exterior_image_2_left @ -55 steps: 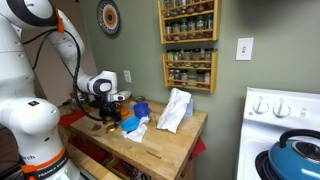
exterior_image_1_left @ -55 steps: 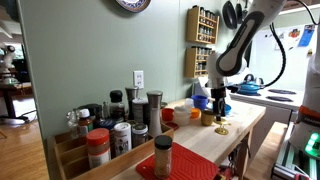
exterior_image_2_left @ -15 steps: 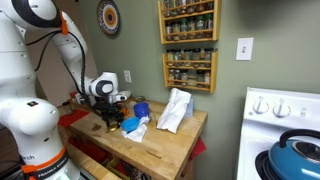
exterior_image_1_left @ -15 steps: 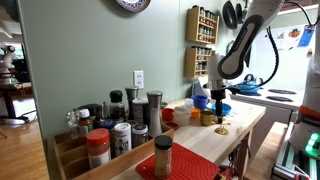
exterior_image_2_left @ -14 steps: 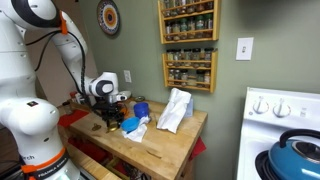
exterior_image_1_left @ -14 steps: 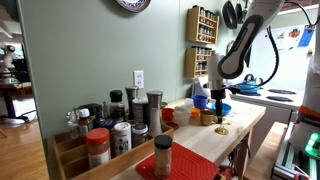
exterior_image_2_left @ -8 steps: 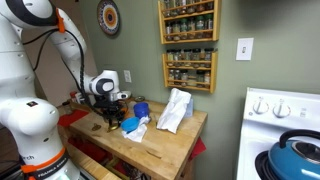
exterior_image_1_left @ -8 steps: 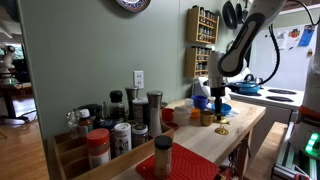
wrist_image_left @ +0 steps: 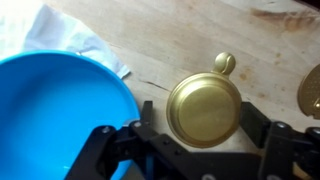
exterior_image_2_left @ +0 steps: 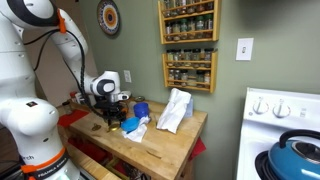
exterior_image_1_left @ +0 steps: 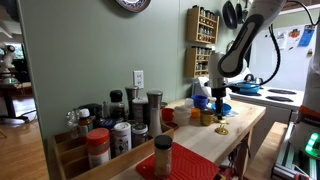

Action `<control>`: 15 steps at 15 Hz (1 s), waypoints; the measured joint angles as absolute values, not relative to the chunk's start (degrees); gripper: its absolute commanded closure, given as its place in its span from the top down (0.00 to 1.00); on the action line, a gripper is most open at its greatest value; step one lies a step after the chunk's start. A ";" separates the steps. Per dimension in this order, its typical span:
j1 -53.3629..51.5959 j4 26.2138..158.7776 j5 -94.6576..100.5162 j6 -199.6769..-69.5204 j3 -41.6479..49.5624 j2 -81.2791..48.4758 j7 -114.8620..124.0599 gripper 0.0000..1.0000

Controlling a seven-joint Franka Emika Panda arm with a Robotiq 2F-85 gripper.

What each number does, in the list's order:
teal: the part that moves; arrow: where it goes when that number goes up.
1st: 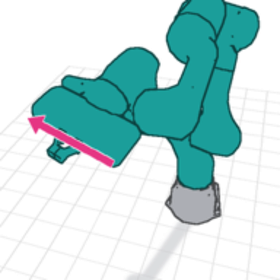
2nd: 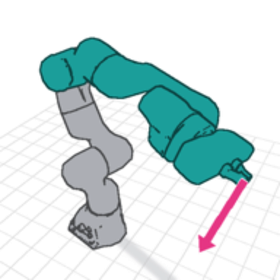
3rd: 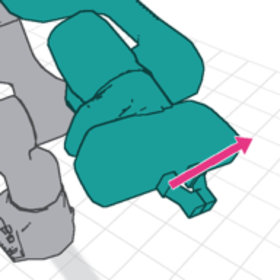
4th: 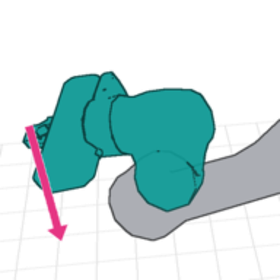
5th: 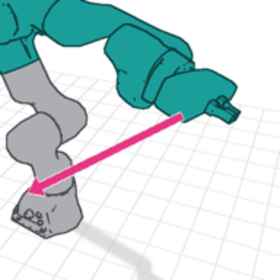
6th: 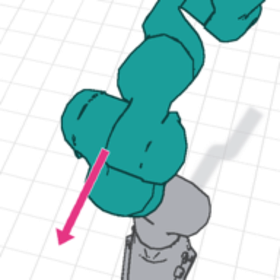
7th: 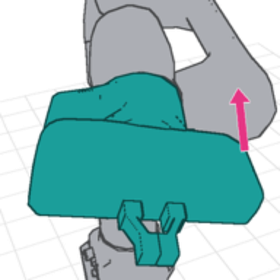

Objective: Pick up the gold lid from the table and put it on the gold cup

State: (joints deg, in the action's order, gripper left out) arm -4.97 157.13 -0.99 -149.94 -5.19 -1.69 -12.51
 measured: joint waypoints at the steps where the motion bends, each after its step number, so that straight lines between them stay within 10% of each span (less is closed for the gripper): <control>1: -4.99 157.13 -0.99 -149.94 -5.19 -1.85 -12.51 1.00; 15: -5.55 157.11 -1.12 -149.95 -6.87 -3.54 -12.38 1.00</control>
State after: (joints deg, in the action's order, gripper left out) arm -5.55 157.11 -1.12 -149.95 -6.87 -3.54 -12.38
